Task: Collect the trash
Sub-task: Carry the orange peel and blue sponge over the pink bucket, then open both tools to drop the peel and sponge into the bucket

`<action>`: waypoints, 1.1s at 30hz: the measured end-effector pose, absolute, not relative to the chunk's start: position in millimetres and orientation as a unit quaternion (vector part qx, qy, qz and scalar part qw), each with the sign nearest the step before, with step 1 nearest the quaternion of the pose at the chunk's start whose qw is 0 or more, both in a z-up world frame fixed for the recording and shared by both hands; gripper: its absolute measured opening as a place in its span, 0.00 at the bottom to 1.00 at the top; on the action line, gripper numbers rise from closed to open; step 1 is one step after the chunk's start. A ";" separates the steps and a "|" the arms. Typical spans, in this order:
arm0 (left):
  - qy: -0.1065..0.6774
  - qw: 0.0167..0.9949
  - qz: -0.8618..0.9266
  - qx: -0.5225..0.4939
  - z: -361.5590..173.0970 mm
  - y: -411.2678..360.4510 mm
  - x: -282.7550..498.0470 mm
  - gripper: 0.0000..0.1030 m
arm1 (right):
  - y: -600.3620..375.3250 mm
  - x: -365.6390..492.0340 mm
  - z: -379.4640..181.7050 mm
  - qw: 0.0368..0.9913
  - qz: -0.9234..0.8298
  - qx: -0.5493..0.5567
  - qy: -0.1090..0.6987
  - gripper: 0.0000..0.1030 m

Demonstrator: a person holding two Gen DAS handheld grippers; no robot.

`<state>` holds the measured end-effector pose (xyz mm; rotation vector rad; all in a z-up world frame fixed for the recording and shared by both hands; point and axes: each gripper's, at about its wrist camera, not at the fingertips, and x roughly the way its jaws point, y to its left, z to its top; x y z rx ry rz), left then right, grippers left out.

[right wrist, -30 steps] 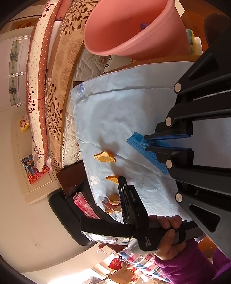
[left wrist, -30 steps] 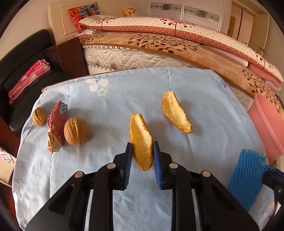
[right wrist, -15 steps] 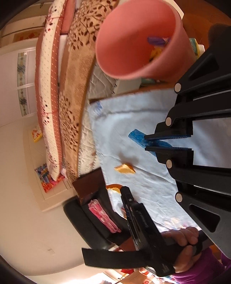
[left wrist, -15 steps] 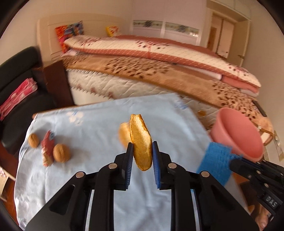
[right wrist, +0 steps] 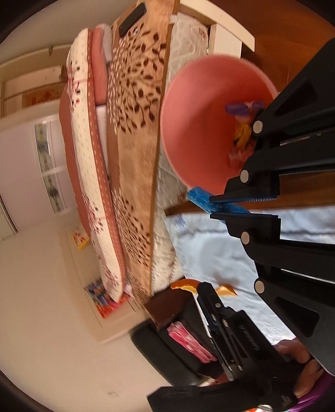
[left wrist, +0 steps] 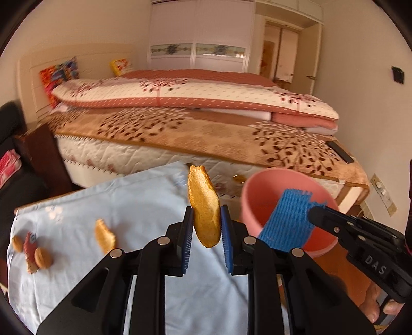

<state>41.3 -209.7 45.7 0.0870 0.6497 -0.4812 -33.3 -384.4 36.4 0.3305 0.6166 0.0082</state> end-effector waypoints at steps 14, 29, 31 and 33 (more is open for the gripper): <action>0.303 0.910 -0.275 0.063 41.2 -281.0 36.2 0.20 | -440.2 -42.7 25.3 0.934 -0.069 0.184 0.300 0.06; 0.331 0.881 -0.331 0.067 13.4 -321.2 41.4 0.20 | -470.8 -38.4 -1.0 0.920 -0.109 0.194 0.322 0.07; 0.334 0.878 -0.337 0.070 9.7 -323.9 41.7 0.20 | -472.5 -37.1 -3.9 0.918 -0.111 0.196 0.325 0.07; 0.336 0.876 -0.338 0.072 7.3 -325.7 42.0 0.20 | -474.9 -35.3 -8.4 0.916 -0.112 0.197 0.329 0.07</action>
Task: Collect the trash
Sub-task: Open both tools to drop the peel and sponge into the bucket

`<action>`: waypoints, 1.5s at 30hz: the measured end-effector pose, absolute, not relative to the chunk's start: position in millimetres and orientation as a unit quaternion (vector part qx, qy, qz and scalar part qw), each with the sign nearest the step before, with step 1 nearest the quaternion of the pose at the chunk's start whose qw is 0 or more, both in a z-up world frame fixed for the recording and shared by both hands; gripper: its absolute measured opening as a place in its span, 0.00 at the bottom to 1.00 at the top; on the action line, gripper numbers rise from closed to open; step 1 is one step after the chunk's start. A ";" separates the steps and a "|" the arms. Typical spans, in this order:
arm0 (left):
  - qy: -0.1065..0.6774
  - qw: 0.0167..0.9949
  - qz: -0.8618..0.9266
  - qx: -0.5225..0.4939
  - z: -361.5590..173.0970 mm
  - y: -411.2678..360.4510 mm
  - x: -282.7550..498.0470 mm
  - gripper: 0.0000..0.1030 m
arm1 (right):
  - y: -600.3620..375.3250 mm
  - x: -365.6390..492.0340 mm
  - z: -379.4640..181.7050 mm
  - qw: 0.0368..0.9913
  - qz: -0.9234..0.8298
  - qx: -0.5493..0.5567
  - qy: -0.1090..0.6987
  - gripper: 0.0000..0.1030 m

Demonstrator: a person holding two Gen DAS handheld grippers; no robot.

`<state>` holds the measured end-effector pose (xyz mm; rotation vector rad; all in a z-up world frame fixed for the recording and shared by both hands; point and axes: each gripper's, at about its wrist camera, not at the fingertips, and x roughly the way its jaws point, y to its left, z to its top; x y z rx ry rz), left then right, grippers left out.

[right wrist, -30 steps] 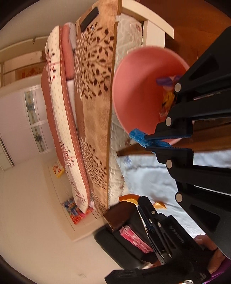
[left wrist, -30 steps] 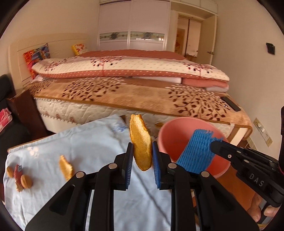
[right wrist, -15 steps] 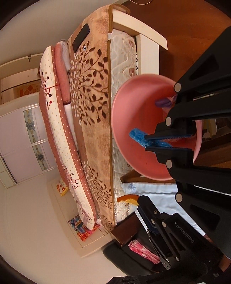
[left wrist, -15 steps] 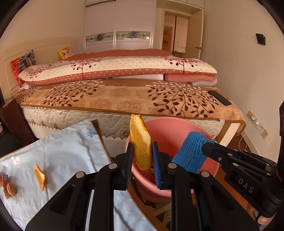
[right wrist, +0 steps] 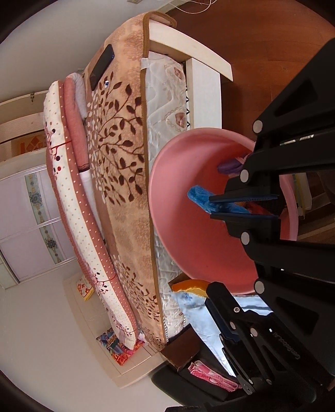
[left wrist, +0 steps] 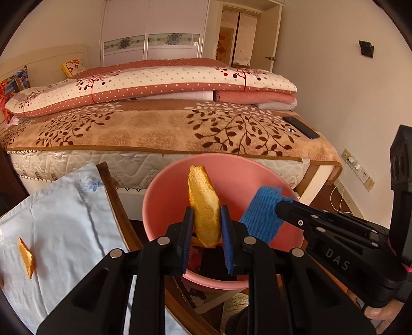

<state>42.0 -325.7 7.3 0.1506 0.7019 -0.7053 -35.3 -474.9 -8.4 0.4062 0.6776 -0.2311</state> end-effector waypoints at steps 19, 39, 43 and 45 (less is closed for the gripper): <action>0.366 0.862 -0.345 0.056 -2.7 -326.0 45.0 0.47 | -480.8 -32.3 -21.8 0.910 -0.116 0.207 0.340 0.08; 0.347 0.873 -0.341 0.046 16.2 -302.9 31.6 0.47 | -466.5 -42.3 -5.7 0.917 -0.120 0.201 0.324 0.39; 0.338 0.877 -0.339 0.047 22.3 -294.4 26.4 0.47 | -459.0 -46.4 0.7 0.920 -0.117 0.197 0.317 0.40; 0.333 0.879 -0.337 0.045 25.8 -290.1 24.3 0.47 | -455.4 -49.9 5.1 0.923 -0.115 0.196 0.311 0.41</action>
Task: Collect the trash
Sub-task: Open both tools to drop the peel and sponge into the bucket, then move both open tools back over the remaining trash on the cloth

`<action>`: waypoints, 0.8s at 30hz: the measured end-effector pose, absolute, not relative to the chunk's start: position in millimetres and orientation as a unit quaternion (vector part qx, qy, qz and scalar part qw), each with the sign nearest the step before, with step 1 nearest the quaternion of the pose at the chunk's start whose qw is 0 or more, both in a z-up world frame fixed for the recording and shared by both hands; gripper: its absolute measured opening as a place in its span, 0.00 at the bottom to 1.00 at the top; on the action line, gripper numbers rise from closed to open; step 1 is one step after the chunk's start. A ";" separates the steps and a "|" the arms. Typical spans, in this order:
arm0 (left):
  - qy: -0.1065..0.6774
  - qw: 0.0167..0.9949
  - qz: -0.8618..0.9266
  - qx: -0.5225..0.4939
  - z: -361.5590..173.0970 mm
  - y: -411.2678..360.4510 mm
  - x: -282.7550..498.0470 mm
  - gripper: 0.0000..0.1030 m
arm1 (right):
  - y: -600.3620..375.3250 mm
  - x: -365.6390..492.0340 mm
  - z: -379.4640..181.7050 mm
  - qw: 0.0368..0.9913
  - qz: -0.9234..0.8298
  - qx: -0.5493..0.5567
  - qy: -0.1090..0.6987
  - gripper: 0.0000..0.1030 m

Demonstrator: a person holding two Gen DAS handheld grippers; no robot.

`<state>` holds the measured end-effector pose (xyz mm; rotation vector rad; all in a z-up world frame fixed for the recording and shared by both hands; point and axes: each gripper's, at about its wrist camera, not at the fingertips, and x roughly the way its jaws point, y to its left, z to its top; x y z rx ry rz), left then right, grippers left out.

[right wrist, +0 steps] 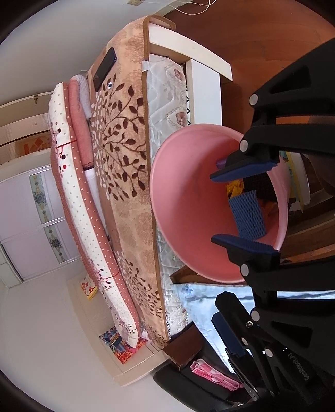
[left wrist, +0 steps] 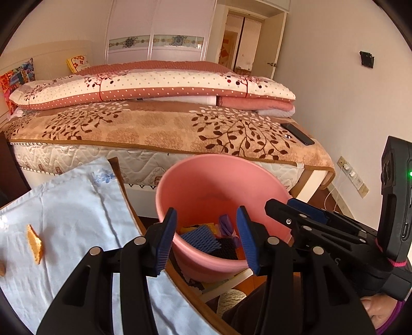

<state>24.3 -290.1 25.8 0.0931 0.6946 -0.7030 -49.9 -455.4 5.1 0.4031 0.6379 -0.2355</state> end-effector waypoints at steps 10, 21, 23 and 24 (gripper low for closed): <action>0.303 0.905 -0.295 0.037 40.4 -244.3 10.5 0.47 | -431.5 -60.6 20.7 0.933 -0.090 0.191 0.290 0.43; 0.294 0.940 -0.169 0.035 33.1 -148.9 7.2 0.47 | -374.4 -50.7 20.5 0.940 -0.021 0.174 0.292 0.43; 0.300 0.943 -0.144 0.026 30.1 -127.9 9.5 0.47 | -363.5 -48.4 19.5 0.940 -0.010 0.168 0.297 0.43; 0.302 0.944 -0.133 0.022 29.0 -118.1 10.5 0.47 | -357.4 -47.0 18.9 0.940 -0.004 0.164 0.299 0.43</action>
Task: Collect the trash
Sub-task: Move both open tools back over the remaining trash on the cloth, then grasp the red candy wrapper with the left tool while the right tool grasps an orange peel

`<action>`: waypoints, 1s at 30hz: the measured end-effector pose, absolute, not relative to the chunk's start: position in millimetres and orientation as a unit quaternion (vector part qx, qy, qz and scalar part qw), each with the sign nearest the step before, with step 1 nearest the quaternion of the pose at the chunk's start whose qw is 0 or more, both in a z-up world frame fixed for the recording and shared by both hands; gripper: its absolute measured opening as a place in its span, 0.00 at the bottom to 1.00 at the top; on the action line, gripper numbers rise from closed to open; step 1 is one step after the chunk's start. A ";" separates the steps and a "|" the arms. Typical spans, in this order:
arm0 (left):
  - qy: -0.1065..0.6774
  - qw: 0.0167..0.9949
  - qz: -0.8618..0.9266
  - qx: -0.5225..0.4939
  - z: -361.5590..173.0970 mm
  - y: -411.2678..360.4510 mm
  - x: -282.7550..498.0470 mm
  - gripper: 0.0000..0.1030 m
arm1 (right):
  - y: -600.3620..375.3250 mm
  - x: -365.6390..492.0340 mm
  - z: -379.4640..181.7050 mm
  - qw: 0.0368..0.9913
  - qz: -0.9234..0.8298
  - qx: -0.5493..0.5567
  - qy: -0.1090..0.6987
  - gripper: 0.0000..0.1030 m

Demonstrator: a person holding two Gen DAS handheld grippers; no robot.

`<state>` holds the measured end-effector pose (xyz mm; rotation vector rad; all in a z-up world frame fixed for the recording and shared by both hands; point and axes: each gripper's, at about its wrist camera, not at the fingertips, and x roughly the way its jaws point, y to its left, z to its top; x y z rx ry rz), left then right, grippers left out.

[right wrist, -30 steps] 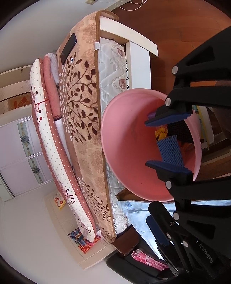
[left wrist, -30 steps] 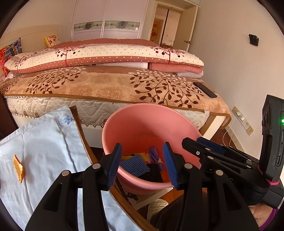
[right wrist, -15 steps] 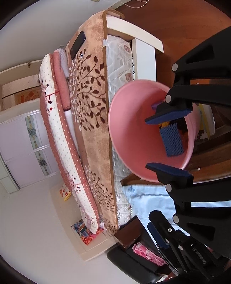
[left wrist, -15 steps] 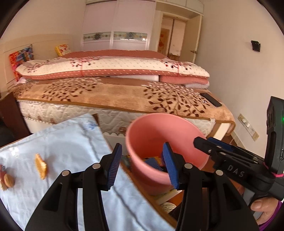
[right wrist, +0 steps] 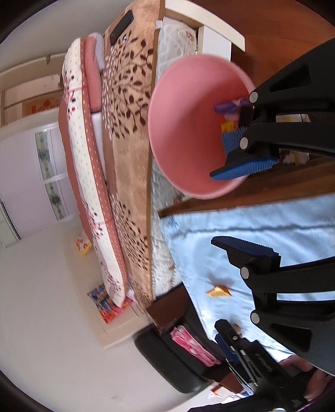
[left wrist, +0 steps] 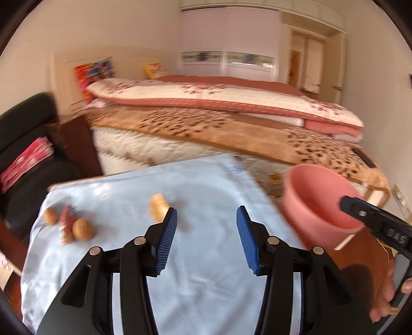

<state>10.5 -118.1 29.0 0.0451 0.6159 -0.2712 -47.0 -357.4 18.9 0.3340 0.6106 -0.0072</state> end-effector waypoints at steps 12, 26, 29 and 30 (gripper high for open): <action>0.316 0.949 0.010 0.000 11.2 10.8 24.0 0.47 | -308.4 -26.5 8.8 0.934 0.042 0.134 0.329 0.43; 0.363 0.929 0.051 -0.042 -18.3 61.9 62.3 0.47 | -262.4 4.1 -6.1 0.923 0.086 0.101 0.362 0.43; 0.379 0.923 0.057 -0.048 -26.9 67.2 69.6 0.47 | -257.2 9.7 -8.2 0.921 0.091 0.097 0.367 0.43; 0.384 0.920 0.059 -0.051 -30.1 69.6 72.2 0.47 | -255.1 11.6 -8.6 0.920 0.094 0.097 0.368 0.43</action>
